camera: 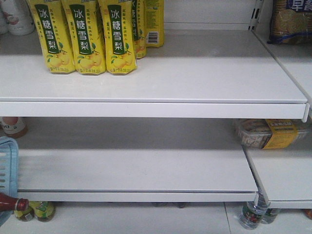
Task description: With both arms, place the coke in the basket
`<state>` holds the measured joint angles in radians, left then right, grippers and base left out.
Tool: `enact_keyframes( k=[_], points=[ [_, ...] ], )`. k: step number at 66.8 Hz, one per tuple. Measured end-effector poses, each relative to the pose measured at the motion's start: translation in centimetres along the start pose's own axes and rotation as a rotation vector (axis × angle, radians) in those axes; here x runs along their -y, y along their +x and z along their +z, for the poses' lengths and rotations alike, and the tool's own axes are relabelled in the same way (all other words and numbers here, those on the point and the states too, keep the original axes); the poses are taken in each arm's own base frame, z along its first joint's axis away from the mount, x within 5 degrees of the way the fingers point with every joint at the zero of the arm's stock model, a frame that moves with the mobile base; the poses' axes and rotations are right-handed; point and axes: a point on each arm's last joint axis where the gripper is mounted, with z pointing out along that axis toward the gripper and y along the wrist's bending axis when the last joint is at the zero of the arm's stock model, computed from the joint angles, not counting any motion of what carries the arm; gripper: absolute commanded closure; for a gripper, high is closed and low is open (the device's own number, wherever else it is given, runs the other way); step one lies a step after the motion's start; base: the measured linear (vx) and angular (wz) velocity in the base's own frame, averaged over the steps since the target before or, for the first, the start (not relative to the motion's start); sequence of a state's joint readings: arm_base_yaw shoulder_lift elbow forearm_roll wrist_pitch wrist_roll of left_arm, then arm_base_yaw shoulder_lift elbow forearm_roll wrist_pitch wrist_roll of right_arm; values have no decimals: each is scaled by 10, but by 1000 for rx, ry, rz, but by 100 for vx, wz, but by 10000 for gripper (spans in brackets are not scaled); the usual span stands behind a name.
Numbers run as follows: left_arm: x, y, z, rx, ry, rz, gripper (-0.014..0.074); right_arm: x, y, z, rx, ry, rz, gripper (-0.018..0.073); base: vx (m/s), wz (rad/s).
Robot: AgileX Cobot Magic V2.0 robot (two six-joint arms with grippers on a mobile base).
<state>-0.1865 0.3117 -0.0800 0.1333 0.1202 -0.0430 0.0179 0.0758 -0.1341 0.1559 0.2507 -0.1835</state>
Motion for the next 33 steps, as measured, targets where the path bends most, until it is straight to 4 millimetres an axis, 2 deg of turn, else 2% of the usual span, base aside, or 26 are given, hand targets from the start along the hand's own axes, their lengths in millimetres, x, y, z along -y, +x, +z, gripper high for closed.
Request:
enact_keyframes(
  k=[17,33],
  points=[
    [-3,22,-11,85,-70,-18,603,0,0,0,0,0,0,568,0,0],
    [-6,26,-19,181,-149,-145,603,0,0,0,-2,0,0,568,0,0]
  ],
)
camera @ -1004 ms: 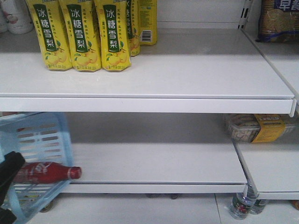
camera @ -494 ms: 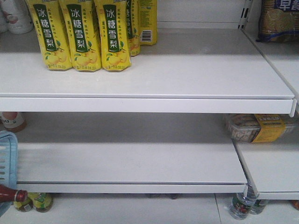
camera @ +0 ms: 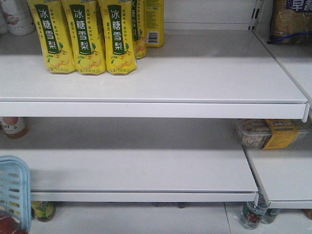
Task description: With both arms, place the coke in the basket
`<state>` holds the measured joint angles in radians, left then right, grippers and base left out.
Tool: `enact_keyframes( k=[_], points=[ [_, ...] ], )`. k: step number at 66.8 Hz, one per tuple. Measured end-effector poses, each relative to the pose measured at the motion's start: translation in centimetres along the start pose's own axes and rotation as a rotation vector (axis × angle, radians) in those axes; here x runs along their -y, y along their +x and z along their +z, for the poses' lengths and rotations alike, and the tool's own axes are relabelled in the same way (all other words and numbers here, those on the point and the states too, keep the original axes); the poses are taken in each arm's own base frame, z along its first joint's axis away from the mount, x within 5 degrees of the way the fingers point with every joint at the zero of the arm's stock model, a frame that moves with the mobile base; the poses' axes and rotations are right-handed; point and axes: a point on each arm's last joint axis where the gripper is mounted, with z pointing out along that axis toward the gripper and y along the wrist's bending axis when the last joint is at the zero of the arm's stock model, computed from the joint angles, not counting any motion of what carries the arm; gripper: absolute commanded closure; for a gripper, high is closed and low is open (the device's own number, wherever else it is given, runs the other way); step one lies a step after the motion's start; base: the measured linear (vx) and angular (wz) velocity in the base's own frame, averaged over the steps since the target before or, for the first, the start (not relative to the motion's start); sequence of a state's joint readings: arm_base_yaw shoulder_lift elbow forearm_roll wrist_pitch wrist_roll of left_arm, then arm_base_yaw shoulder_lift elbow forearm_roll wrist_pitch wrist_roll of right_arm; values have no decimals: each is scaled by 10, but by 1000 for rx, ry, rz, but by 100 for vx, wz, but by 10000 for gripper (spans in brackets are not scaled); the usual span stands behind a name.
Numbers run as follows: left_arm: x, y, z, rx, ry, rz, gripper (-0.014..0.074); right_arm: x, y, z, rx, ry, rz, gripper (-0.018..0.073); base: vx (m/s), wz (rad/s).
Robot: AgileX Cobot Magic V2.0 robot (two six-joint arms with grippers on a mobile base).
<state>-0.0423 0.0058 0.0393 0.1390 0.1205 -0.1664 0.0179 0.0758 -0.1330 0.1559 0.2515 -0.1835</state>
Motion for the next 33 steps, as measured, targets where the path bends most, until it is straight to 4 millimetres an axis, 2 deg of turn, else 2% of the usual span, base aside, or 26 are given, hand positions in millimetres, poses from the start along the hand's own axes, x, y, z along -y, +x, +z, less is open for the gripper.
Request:
enact_keyframes(
  k=[33],
  points=[
    [-4,0,-1,12,-61,-44,603,0,0,0,-1,0,0,568,0,0]
  ],
)
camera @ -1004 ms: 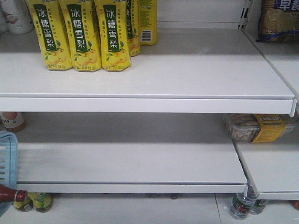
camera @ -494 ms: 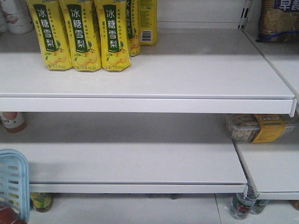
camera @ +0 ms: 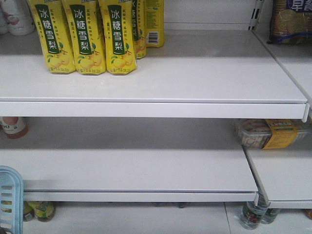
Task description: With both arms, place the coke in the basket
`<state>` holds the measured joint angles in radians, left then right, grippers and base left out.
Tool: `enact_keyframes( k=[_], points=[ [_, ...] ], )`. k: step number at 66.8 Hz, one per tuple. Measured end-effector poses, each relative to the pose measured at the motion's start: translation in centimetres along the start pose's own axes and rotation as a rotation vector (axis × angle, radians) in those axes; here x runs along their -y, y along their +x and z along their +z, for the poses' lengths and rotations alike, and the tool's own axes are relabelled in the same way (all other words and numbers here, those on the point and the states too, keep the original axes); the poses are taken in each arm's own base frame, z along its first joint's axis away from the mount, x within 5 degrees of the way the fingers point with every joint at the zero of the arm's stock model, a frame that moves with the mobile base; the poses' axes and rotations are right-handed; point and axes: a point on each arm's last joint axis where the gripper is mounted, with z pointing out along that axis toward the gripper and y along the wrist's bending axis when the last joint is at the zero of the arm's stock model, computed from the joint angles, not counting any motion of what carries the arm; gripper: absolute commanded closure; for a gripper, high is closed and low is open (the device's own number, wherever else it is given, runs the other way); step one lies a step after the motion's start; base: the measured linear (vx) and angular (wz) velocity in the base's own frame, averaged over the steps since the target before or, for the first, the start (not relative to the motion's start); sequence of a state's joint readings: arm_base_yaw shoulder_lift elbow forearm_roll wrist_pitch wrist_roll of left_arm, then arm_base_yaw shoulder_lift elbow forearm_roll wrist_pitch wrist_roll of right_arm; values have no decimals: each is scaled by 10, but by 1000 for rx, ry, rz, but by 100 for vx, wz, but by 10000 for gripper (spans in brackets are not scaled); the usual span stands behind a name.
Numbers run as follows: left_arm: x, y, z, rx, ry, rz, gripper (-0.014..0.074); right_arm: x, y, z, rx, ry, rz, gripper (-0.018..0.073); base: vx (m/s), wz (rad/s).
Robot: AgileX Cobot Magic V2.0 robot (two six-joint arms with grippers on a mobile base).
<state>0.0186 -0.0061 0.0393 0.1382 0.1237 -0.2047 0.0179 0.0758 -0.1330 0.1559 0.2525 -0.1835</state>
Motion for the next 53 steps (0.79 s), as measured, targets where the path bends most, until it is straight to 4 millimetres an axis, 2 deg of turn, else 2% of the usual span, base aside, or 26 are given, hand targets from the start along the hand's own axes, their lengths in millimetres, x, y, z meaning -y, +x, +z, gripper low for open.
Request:
enact_keyframes(
  k=[53],
  points=[
    [1,0,0,-1,23,-35,603,0,0,0,0,0,0,568,0,0]
  ],
)
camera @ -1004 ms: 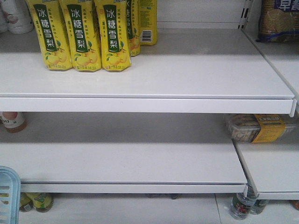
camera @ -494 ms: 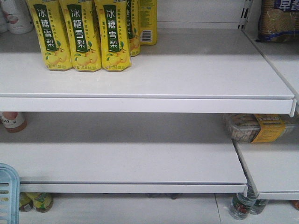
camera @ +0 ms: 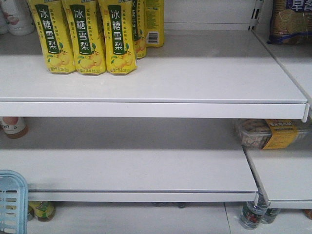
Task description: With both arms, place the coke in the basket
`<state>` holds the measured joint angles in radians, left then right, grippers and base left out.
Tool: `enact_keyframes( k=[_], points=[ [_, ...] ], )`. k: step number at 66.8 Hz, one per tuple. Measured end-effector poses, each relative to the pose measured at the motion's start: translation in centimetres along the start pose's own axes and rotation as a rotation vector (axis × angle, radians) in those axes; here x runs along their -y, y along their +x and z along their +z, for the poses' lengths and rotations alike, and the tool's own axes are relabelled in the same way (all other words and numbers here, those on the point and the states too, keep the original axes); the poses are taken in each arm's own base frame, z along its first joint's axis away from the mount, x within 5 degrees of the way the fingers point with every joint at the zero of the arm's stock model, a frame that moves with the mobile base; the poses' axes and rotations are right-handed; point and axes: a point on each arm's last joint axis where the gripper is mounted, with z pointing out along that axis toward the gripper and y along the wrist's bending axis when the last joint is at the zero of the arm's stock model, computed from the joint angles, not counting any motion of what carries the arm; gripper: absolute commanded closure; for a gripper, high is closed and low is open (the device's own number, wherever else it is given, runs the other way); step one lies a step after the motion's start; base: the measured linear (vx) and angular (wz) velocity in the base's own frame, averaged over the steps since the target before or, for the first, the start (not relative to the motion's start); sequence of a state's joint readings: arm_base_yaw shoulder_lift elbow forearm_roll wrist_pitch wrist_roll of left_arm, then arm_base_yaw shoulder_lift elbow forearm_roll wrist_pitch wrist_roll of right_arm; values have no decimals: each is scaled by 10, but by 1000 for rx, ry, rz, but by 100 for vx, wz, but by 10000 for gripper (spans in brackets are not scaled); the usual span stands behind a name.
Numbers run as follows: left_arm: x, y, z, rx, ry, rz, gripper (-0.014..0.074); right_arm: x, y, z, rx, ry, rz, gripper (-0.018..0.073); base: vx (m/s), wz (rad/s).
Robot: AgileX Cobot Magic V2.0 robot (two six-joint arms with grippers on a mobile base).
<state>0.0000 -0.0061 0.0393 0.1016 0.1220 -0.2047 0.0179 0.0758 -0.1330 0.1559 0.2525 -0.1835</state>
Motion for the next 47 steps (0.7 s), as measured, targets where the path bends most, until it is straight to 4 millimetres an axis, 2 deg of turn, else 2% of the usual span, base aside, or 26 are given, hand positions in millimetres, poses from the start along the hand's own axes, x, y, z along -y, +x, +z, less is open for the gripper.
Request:
enact_keyframes(
  k=[47],
  points=[
    [0,1,0,-6,-1,0,603,0,0,0,0,0,0,568,0,0]
  ],
)
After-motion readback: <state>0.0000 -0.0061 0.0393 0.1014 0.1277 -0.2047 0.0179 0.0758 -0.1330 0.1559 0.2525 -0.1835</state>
